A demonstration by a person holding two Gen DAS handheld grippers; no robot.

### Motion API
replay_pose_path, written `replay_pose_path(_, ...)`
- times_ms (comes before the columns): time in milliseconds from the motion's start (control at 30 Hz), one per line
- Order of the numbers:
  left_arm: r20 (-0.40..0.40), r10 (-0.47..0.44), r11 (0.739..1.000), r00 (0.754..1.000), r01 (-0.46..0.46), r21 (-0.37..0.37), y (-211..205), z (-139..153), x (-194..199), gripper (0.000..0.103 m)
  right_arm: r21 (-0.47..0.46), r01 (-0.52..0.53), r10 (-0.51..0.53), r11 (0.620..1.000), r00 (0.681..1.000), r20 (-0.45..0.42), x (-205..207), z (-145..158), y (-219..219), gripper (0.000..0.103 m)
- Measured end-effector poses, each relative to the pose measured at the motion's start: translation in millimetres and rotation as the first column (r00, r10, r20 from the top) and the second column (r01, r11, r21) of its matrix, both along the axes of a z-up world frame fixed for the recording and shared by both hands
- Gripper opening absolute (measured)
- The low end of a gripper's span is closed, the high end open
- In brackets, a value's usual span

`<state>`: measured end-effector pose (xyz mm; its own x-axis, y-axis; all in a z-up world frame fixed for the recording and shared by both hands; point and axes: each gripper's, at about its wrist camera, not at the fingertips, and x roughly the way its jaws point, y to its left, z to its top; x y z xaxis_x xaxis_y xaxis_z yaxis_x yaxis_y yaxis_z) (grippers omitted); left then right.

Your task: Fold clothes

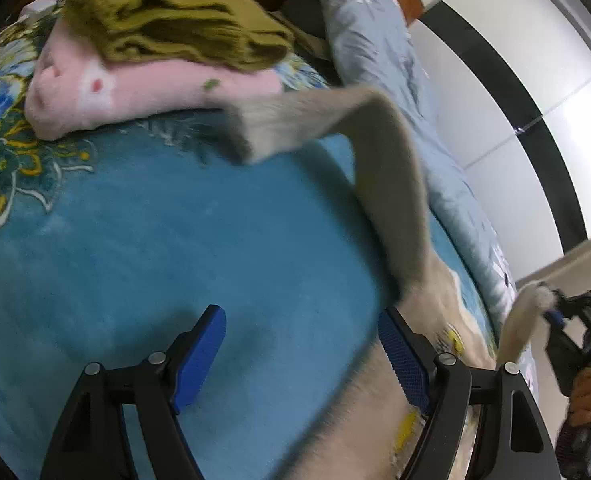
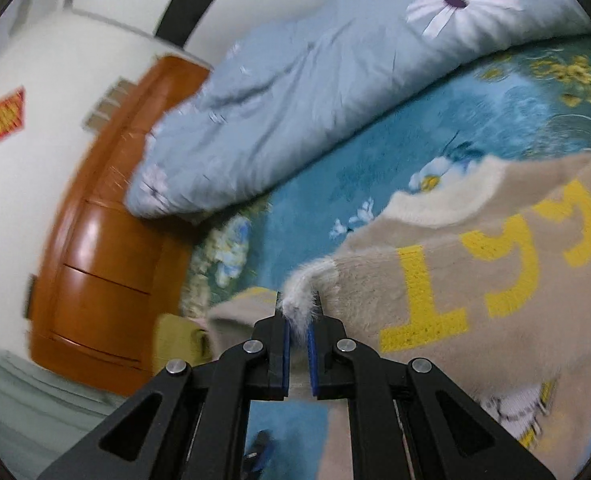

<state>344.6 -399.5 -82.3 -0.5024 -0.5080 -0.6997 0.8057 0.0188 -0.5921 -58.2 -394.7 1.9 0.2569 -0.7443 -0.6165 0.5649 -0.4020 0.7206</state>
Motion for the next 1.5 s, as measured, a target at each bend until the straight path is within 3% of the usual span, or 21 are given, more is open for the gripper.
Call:
replay_pose_path(267,-0.016,0.028,0.999,0.999,-0.027,0.026,-12.2,-18.0,17.8,0.082,0.177,-0.036,0.049,0.984,0.996,-0.070,22.5,-71.2,-56.7,0.008)
replay_pose_path(533,-0.003,0.016,1.000,1.000,-0.016,0.010,-16.7,-14.9,15.5,0.082,0.173,-0.081,0.106,0.982,0.985,-0.135,30.9,-80.0,-64.0,0.011)
replay_pose_path(633,-0.010,0.014,1.000,1.000,-0.014,0.011,-17.1,-15.0,16.3,0.082,0.169,-0.100,0.128,0.981,0.979,-0.162,34.2,-81.7,-66.2,0.027)
replay_pose_path(667,-0.014,0.008,1.000,1.000,-0.008,0.011,-17.7,-14.8,16.9,0.082,0.168,-0.106,0.135,0.980,0.976,-0.171,35.4,-82.3,-67.0,0.042)
replay_pose_path(700,-0.025,-0.005,1.000,1.000,0.005,0.012,-19.6,-14.4,17.9,0.082,0.150,-0.114,0.140,0.982,0.973,-0.181,37.6,-78.7,-61.5,0.050)
replay_pose_path(867,-0.116,-0.072,0.997,0.991,0.074,0.013,-44.0,-4.0,19.9,0.082,-0.046,-0.164,0.148,0.985,0.958,-0.246,56.4,-35.1,7.8,0.055)
replay_pose_path(1000,-0.133,-0.156,0.988,0.979,0.153,-0.033,-89.8,25.3,2.5,0.084,-0.106,-0.171,0.123,0.979,0.926,-0.358,68.4,-21.4,68.2,0.057)
replay_pose_path(1067,-0.206,-0.167,0.986,0.964,0.163,-0.038,-115.8,36.9,-3.4,0.085,-0.135,-0.155,0.091,0.979,0.916,-0.390,68.6,-20.6,98.8,0.057)
replay_pose_path(1200,-0.289,-0.069,0.995,0.955,0.087,0.052,-153.5,36.9,-5.2,0.087,-0.200,-0.111,0.028,0.974,0.926,-0.377,60.4,-29.0,149.1,0.057)
replay_pose_path(1333,-0.206,0.060,0.984,0.977,-0.024,0.176,-177.0,33.9,-2.9,0.087,-0.231,-0.054,-0.016,0.971,0.956,-0.293,42.0,-46.7,179.2,0.057)
replay_pose_path(1433,-0.206,0.142,0.969,0.968,-0.094,0.229,-189.5,32.9,3.5,0.087,-0.254,-0.018,-0.042,0.967,0.972,-0.231,29.6,-60.8,189.4,0.057)
replay_pose_path(1500,-0.249,0.189,0.956,0.950,-0.119,0.269,-193.1,26.9,6.0,0.087,-0.254,-0.011,-0.041,0.967,0.979,-0.198,24.0,-67.8,190.4,0.057)
